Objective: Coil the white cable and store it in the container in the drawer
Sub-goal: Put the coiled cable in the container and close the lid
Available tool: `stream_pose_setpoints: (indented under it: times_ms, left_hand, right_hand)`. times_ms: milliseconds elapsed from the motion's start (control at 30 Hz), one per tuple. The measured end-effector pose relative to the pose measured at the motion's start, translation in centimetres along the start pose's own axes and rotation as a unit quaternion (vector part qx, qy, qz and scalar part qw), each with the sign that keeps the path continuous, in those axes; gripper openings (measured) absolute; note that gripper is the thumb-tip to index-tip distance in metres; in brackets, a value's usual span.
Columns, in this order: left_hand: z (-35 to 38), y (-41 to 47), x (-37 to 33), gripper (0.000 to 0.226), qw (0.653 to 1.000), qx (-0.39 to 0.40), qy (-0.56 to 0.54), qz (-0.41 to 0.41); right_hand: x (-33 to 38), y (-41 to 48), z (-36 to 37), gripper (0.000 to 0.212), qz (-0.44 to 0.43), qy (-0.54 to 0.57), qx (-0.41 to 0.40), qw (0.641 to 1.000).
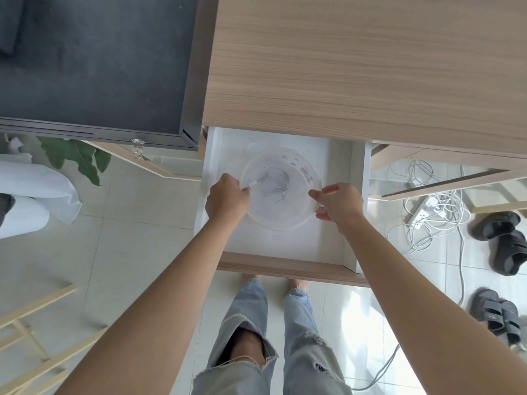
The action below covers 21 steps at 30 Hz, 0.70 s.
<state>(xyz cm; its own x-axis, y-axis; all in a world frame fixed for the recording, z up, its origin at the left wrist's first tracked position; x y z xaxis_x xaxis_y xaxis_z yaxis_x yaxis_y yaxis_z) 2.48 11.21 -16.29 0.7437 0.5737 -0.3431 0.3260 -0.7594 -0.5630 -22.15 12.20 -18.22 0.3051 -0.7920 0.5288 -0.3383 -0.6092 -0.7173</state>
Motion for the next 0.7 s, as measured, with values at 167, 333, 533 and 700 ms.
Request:
stream_pose_setpoints:
  times_ms: [167, 333, 533, 700]
  left_hand:
    - [-0.1, -0.2, -0.1, 0.025, 1.0, -0.004, 0.005, 0.009]
    - [-0.6, -0.1, -0.4, 0.025, 1.0, 0.003, 0.016, 0.003]
    - [-0.8, -0.4, -2.0, 0.025, 0.992, 0.005, 0.122, -0.005]
    - [-0.8, -0.8, -2.0, 0.011, 0.995, 0.002, 0.099, 0.007]
  right_hand:
    - [0.0, 0.0, 0.1, 0.036, -0.008, -0.026, -0.001, 1.0]
    - [0.3, -0.1, -0.4, 0.046, -0.026, -0.182, -0.024, 0.983]
    - [1.4, -0.8, -0.4, 0.051, -0.042, -0.247, -0.039, 0.967]
    - [2.2, -1.4, 0.0, 0.048, -0.061, -0.299, -0.069, 0.95]
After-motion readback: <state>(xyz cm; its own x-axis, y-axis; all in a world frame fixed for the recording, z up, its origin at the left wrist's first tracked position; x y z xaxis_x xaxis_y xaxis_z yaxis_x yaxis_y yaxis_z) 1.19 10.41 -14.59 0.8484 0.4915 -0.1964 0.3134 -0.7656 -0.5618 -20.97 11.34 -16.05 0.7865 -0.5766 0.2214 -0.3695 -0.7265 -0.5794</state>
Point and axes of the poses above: each hand's wrist, its own y-axis towards the middle knuckle, its own z-axis out of the palm, x = y × z, the point moved 3 cm from there along y, towards the middle knuckle, and after that the axes turned 2 degrees about x, right-handed, at the moved point
